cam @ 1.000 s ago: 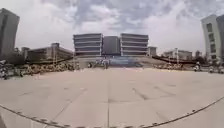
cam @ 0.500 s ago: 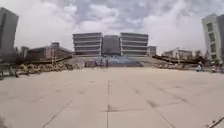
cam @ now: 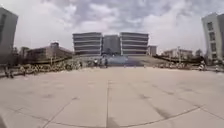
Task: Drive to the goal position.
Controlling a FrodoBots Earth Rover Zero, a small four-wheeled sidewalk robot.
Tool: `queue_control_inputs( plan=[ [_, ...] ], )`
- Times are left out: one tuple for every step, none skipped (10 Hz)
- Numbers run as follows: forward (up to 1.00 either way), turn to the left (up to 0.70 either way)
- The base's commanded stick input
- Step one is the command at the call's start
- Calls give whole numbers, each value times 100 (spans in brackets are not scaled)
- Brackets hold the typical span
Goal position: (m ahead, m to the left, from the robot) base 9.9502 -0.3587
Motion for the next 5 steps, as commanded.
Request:
queue_control_inputs(
  plan=[
    [70, 0],
    [70, 0],
    [70, 0],
    [70, 0],
    [70, 0]
  ],
)
